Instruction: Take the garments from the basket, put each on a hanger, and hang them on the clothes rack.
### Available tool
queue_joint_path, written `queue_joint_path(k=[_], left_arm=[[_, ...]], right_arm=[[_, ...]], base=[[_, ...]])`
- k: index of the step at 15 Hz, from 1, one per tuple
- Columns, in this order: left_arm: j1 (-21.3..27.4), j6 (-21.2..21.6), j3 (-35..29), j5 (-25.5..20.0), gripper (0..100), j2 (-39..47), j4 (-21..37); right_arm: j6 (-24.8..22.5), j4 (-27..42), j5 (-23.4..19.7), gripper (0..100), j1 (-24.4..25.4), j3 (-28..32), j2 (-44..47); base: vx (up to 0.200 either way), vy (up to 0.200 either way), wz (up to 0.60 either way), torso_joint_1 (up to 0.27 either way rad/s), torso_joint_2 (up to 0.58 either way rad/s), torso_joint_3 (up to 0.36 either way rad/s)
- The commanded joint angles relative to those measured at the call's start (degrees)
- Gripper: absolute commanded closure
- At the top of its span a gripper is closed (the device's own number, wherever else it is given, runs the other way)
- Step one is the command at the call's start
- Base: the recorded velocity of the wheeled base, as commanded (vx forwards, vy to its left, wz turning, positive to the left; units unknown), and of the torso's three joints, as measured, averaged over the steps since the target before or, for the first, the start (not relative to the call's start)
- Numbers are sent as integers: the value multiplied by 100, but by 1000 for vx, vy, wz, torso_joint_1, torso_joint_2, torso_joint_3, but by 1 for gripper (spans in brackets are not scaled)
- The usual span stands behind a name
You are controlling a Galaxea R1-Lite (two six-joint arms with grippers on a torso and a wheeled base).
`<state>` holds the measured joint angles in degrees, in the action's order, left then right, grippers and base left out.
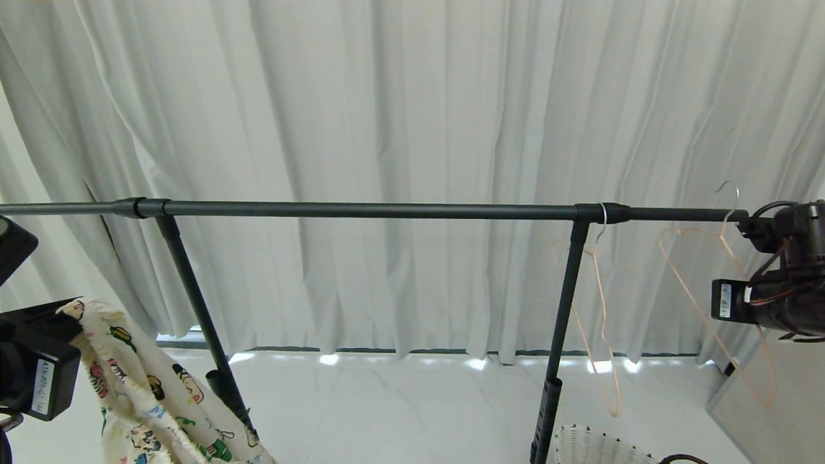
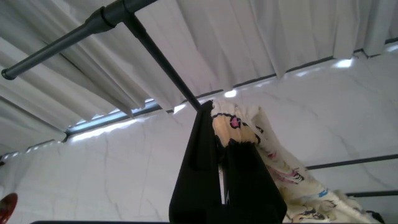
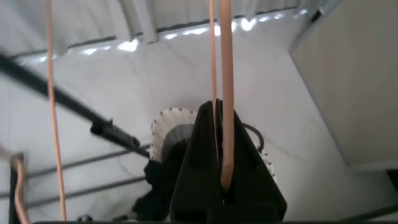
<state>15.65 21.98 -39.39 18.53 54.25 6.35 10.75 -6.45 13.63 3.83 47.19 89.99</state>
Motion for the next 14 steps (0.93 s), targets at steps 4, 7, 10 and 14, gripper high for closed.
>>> queue_joint_path(k=[4, 7, 10, 14], left_arm=[[-1, -9, 1, 2, 100, -20, -2], [-1, -1, 10, 28, 100, -28, -2], [-1, -1, 36, 28, 100, -55, -2], [-1, -1, 98, 28, 100, -134, -2]], right_arm=[[-548, -6, -827, 100, -550, -711, -1036], [-829, 3, -1152, 100, -541, -1247, -1687], [-1242, 3, -1416, 100, -532, -1783, -2267], [-1356, 3, -1495, 100, -515, -2153, -2697]], base=[[0, 0, 0, 0, 0, 0], [0, 0, 0, 0, 0, 0], [-200, 0, 0, 6, 4, 4], [-200, 0, 0, -2, 0, 6]])
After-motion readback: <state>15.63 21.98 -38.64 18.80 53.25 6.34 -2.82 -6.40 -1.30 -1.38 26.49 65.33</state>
